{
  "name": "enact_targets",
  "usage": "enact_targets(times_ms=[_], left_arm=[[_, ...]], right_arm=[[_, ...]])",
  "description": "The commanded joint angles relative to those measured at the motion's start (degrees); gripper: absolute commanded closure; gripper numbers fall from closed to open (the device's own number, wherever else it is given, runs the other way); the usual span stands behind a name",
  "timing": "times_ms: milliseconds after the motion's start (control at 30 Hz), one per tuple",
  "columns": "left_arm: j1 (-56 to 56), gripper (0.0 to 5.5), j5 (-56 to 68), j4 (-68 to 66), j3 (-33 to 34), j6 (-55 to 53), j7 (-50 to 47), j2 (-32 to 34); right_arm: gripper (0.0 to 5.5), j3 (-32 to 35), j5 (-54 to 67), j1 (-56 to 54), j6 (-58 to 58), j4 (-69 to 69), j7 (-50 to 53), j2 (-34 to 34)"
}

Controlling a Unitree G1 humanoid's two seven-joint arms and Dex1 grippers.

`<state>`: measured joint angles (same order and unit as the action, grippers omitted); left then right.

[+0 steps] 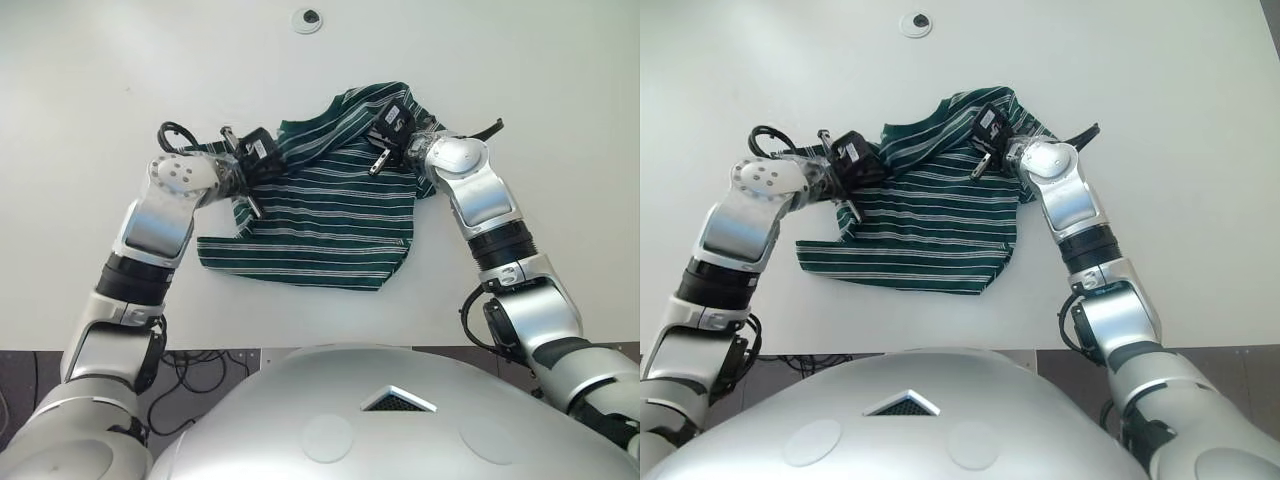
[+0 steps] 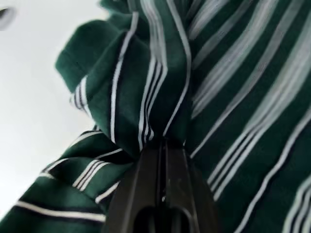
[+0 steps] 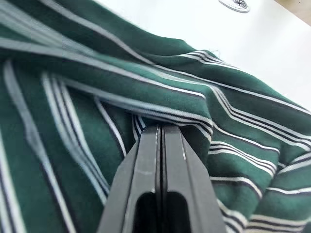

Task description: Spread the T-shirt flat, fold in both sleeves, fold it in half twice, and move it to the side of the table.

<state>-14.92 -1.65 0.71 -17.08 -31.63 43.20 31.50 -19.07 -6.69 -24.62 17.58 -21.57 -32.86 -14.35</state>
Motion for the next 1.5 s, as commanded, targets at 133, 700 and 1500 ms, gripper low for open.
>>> enact_targets(times_ms=[133, 700, 1500], left_arm=[[-6.05, 4.83, 1.63, -6.83, 5.82, -3.12, -6.37, -5.14], [-18.32, 4.83, 0.52, -24.08, 9.42, 12.27, -13.37, -10.35], [-36.08, 5.46, -6.91, -60.13, -1.63, 9.5, -6.82, -19.02]], right_arm=[[5.5, -3.19, -2.7, 2.31, 0.95, -2.73, -0.96, -0.55], [5.5, 0.41, -1.78, 0.3, -6.84, -0.11, 4.81, 1.69], [5.5, -16.24, 0.15, 2.26, 6.76, 8.67, -26.74, -6.72]])
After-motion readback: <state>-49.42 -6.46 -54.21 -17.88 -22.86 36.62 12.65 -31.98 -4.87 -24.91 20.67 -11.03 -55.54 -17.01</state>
